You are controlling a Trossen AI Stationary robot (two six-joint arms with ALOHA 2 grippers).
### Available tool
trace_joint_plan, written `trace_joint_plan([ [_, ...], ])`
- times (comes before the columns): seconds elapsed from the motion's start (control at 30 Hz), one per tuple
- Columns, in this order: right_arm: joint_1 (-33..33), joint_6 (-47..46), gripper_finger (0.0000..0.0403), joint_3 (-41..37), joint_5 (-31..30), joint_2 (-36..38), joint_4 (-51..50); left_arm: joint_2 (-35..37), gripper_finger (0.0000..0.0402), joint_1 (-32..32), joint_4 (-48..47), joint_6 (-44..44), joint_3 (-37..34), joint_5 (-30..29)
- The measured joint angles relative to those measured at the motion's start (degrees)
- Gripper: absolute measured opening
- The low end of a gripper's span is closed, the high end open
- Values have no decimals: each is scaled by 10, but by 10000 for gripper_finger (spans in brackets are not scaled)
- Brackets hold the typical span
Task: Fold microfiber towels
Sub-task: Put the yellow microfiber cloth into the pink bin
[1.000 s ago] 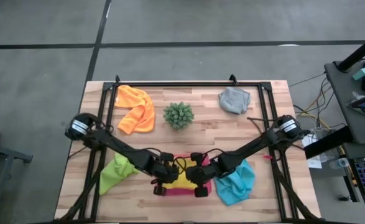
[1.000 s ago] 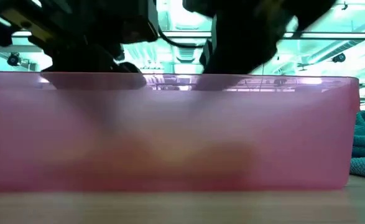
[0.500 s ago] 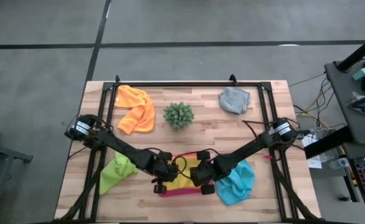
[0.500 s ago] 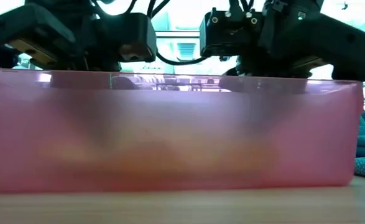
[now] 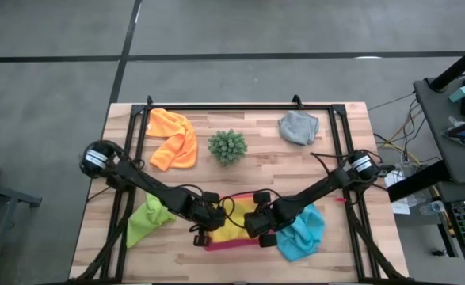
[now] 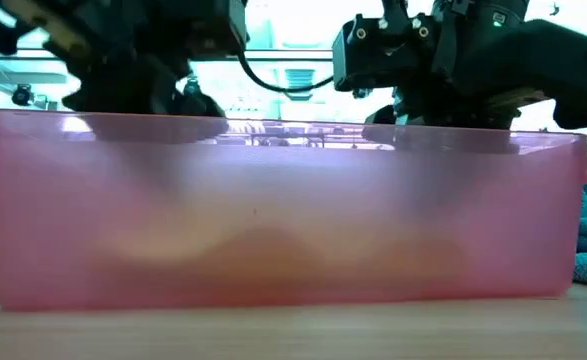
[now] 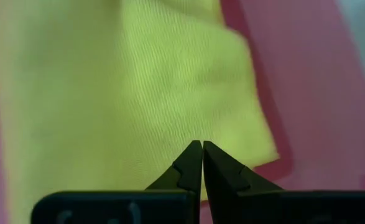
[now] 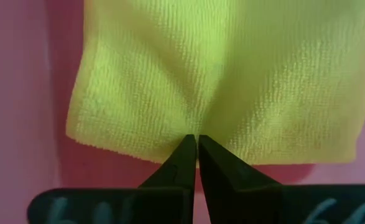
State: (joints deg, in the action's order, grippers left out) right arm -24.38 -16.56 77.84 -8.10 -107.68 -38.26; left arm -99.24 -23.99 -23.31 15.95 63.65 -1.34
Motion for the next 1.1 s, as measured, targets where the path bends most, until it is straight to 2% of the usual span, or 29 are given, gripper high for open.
trace_joint_plan([
  [0.13,-2,1,13,7,-27,7,0,15,0,0,9,-3,0,-23],
  [0.4,-1,8,13,13,-119,16,-8,44,0,1,-75,-1,0,-110],
  [0.57,12,16,16,13,-129,17,-8,66,5,3,-89,0,0,-111],
  [0.73,32,16,53,13,-130,17,-10,73,52,7,-97,-2,-5,-117],
  [0.93,42,18,117,13,-129,17,-9,67,125,7,-97,2,-18,-183],
  [1.1,42,18,148,13,-129,17,-9,66,155,7,-96,2,-22,-187],
])
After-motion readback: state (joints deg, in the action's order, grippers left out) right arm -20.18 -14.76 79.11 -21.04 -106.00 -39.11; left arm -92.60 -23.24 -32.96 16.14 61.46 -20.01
